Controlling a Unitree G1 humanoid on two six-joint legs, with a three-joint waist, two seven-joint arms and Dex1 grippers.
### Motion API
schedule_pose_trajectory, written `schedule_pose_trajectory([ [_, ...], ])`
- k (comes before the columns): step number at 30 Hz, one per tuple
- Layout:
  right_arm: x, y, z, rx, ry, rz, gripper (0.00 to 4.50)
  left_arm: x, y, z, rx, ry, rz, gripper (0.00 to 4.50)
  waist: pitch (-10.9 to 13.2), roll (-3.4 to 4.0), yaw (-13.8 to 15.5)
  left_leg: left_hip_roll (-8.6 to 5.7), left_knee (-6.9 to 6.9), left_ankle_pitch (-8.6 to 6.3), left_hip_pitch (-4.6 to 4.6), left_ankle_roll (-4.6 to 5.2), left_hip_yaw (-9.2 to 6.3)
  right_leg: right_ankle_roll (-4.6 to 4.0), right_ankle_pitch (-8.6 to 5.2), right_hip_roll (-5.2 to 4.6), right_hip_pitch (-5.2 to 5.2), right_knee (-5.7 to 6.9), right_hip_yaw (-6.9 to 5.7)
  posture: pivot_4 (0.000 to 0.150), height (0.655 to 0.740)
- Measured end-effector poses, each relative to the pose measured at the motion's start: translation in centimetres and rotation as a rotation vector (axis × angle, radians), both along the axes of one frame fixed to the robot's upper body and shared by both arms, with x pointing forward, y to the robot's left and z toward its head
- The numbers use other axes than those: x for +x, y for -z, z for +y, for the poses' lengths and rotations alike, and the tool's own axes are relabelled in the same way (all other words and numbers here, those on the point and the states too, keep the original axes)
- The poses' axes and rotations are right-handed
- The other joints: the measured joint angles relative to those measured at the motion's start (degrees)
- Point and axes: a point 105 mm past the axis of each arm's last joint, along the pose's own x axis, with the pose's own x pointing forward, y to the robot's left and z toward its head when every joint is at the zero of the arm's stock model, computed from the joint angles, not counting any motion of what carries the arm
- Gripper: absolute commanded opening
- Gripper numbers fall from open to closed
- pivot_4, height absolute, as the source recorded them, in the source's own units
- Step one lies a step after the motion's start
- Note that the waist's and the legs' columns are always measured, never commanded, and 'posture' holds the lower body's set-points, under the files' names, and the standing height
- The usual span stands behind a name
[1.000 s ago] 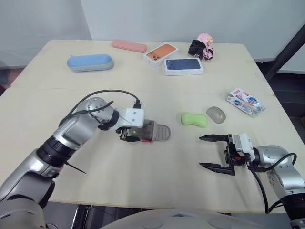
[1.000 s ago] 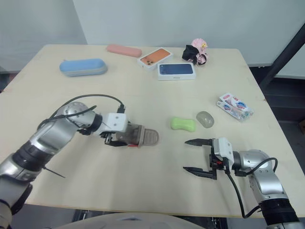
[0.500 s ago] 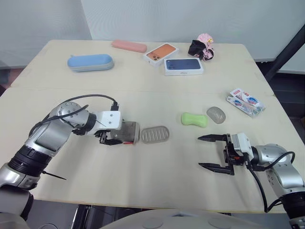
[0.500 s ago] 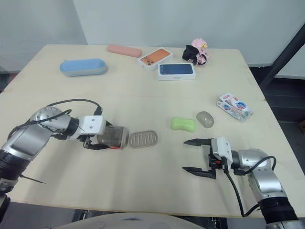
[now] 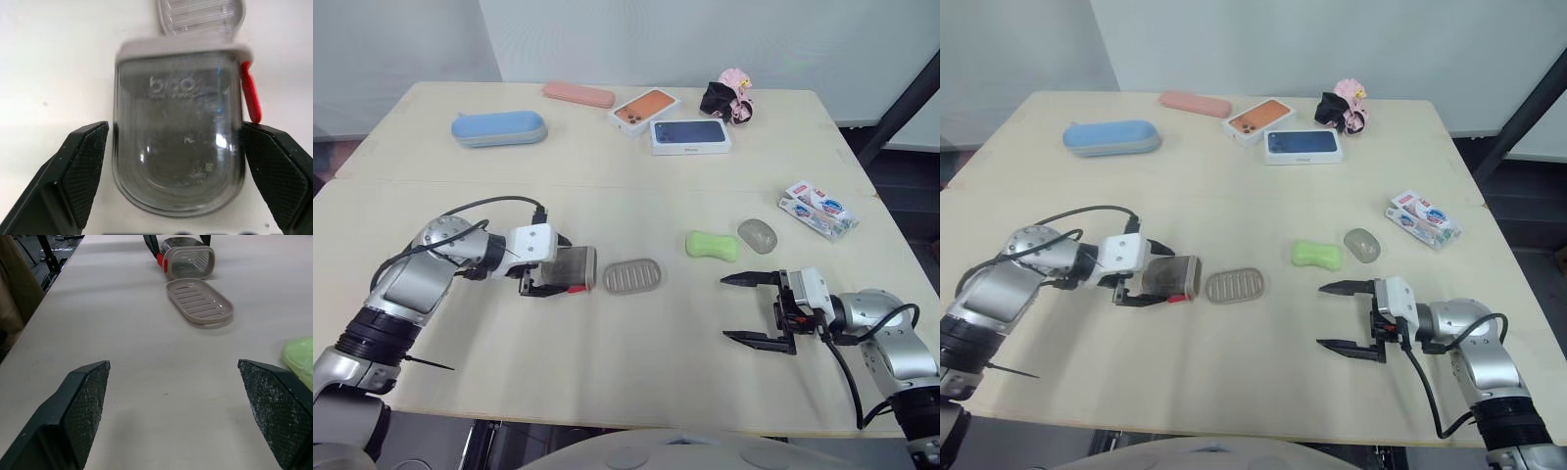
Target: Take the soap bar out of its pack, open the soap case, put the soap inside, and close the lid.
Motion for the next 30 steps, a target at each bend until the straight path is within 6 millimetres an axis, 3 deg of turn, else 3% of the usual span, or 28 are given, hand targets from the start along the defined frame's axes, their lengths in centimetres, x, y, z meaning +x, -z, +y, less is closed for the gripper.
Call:
schedule_pose_trajectory([
  [9, 1.5, -2.5, 1.0, -0.025, -0.026, -0.064, 4.50, -1.9, -4.7, 0.3, -0.298, -0.052, -0.062, 4.49, 0.00, 0.00, -0.03, -0.01, -0.02, 0.00, 0.00, 0.00, 0.02, 0.00, 0.00, -0.01, 0.01, -0.03, 0.02, 0.150, 0.7400],
  [11, 2.4, -3.2, 1.5, -0.056, -0.016, -0.074, 4.50, -3.0, -4.0, 0.7, -0.369, -0.121, -0.065, 4.49, 0.00, 0.01, -0.54, -0.03, -0.05, -0.01, -0.02, -0.01, 0.05, 0.01, 0.01, 0.01, 0.02, -0.10, 0.06, 0.150, 0.7400],
  [16, 5.9, -5.3, 3.0, -0.222, 0.053, -0.153, 4.50, -6.6, 0.5, 2.2, -0.454, -0.339, 0.043, 4.49, -0.01, -0.09, -1.15, 0.12, -0.20, 0.05, 0.04, -0.18, -0.15, 0.01, 0.01, 0.17, 0.07, -0.28, -0.13, 0.150, 0.7400],
  [22, 8.1, -5.0, 4.5, -0.400, 0.058, -0.140, 4.50, -7.4, 0.6, 3.7, -0.457, -0.405, -0.023, 4.49, -0.02, -0.09, -0.51, 0.04, -0.20, 0.05, 0.13, -0.16, -0.09, 0.02, 0.01, 0.08, 0.13, -0.23, -0.07, 0.150, 0.7400],
  [30, 11.0, -3.7, 3.8, -0.549, 0.160, -0.057, 4.50, -9.2, 1.5, 3.6, -0.502, -0.381, 0.092, 4.49, -0.02, -0.09, -0.53, 0.10, -0.21, 0.04, 0.09, -0.19, -0.05, 0.02, 0.01, 0.18, 0.10, -0.21, -0.02, 0.150, 0.7400],
])
